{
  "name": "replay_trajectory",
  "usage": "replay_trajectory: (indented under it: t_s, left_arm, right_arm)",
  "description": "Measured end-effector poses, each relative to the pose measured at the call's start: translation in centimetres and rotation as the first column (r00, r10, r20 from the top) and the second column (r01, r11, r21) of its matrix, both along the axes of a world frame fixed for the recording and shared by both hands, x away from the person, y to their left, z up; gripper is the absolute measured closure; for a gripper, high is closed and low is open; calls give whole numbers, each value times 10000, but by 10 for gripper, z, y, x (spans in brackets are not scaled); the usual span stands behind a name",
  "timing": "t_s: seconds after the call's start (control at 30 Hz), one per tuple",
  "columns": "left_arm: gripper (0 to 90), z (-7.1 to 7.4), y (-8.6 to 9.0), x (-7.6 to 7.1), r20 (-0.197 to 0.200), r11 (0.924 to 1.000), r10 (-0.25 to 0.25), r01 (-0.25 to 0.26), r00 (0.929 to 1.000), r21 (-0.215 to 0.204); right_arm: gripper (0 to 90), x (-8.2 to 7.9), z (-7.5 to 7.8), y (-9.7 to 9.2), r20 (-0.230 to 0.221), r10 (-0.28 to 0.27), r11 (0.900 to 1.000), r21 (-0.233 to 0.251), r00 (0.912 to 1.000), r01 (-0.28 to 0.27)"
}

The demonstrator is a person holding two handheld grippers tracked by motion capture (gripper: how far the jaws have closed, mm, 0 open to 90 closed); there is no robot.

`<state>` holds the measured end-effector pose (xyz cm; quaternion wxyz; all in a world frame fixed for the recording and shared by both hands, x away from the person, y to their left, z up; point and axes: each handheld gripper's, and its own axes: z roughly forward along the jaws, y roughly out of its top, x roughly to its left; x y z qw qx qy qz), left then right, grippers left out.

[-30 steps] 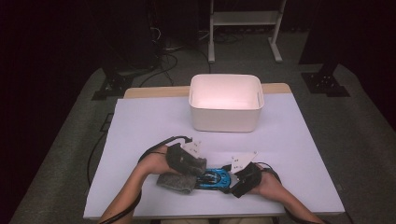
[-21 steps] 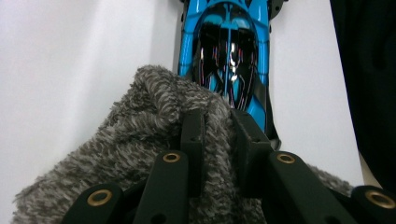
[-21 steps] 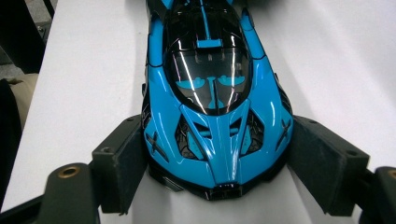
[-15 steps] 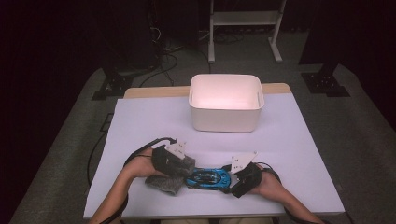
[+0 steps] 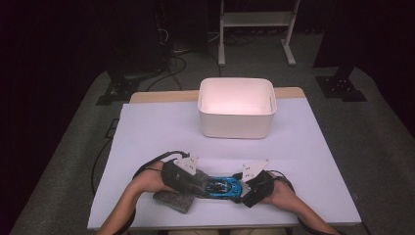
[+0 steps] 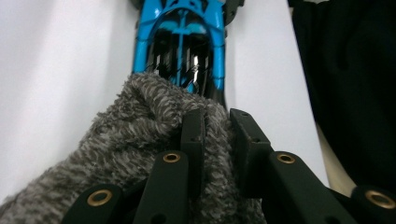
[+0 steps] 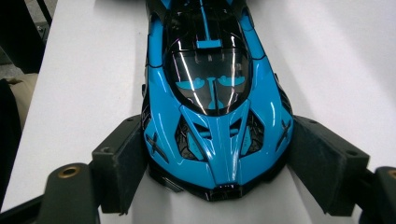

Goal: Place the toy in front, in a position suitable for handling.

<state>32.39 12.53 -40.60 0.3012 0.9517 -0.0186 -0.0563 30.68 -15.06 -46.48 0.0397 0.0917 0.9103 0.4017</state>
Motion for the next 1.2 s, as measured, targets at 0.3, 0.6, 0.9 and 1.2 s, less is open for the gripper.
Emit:
replay_trajectory:
  t_s: [0.3,0.6,0.9,1.2]
  left_arm:
    - [762,4,8,1,191,9997,63,-68,9998,237]
    - [763,13,-8,1,296,9996,-285,283,9992,68]
    - [771,6,-82,4,260,9841,-1721,1707,9847,484]
    - [770,-4,-119,9,37,9760,-2105,2100,9776,576]
  right_arm:
    - [220,0,0,0,20,0,10000,-8,10000,0]
    - [220,0,0,0,5,7,10000,-9,10000,-7]
    - [219,0,0,0,-10,-23,10000,-4,10000,23]
    - [219,2,0,-1,260,278,9995,-183,9993,-273]
